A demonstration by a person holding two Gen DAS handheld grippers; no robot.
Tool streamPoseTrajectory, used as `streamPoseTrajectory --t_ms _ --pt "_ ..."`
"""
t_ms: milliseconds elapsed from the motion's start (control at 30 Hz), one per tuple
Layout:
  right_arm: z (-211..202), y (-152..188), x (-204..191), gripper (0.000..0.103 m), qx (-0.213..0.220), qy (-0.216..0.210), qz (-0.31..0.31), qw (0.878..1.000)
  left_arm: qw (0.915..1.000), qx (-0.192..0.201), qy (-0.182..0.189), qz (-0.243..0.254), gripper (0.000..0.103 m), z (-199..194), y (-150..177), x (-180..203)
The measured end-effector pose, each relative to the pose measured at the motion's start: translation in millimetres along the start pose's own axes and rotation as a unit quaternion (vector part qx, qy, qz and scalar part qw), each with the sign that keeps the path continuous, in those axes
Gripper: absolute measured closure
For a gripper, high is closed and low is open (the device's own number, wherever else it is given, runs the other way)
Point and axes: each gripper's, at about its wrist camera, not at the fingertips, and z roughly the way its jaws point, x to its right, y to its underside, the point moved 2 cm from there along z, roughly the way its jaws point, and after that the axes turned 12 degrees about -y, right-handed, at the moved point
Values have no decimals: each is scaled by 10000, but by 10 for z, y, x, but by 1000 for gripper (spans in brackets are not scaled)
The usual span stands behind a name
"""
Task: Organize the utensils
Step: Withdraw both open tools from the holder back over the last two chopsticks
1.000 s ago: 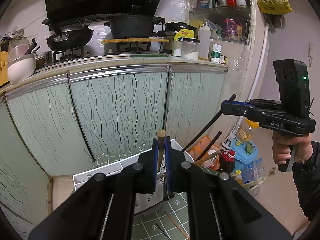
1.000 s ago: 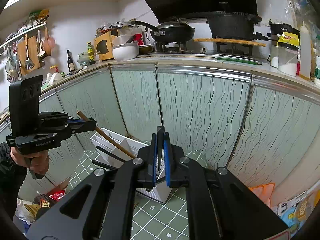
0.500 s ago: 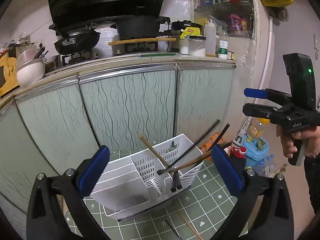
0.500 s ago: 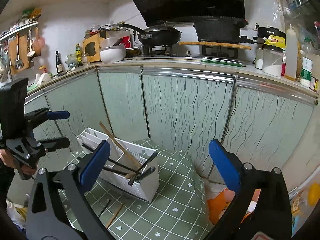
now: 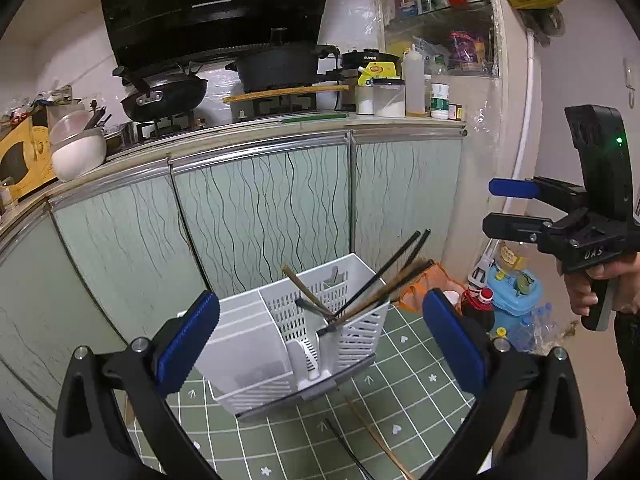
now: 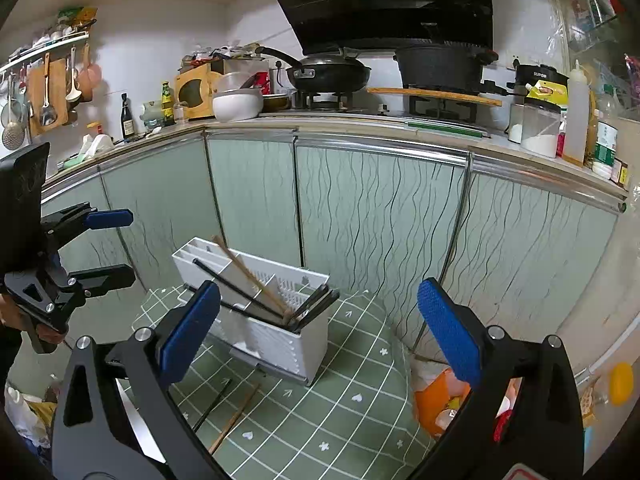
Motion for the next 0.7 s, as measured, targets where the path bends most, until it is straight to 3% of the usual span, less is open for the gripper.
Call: streamPoseTrajectory --t_ms 700 --pt "-397 656 -566 8 -32 -106 -108 9999 9993 108 -210 -278 4 -669 684 87"
